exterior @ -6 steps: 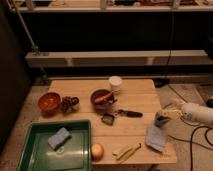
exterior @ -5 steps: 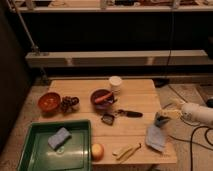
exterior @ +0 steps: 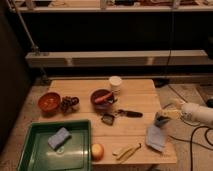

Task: Wipe red bowl with sponge

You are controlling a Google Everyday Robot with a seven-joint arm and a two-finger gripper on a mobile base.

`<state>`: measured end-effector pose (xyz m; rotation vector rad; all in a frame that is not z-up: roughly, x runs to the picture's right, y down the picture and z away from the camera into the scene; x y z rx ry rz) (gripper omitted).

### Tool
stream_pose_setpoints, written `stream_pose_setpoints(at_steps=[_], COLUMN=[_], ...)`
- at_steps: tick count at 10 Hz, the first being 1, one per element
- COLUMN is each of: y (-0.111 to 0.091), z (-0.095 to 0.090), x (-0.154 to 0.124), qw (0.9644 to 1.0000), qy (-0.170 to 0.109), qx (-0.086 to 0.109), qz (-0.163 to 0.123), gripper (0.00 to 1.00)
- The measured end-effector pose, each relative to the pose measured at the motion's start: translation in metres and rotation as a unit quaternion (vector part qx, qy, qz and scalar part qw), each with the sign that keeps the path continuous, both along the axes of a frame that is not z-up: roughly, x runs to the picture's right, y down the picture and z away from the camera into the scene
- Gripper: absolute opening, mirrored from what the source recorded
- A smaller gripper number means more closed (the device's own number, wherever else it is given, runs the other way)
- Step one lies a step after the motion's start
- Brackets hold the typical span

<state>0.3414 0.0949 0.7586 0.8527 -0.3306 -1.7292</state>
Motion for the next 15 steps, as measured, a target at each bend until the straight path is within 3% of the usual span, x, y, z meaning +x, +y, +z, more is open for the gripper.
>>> stream_pose_setpoints(at_steps=[13,15], y=[0.000,-0.007], z=[-0.002,-0.011], x=[0.000,-0.013], qw=[1.0000,0.9986], qy=[-0.001,-0.018], qx=[0.000,0.013], qz=[-0.003,-0.047], gripper=[0.80,0.80])
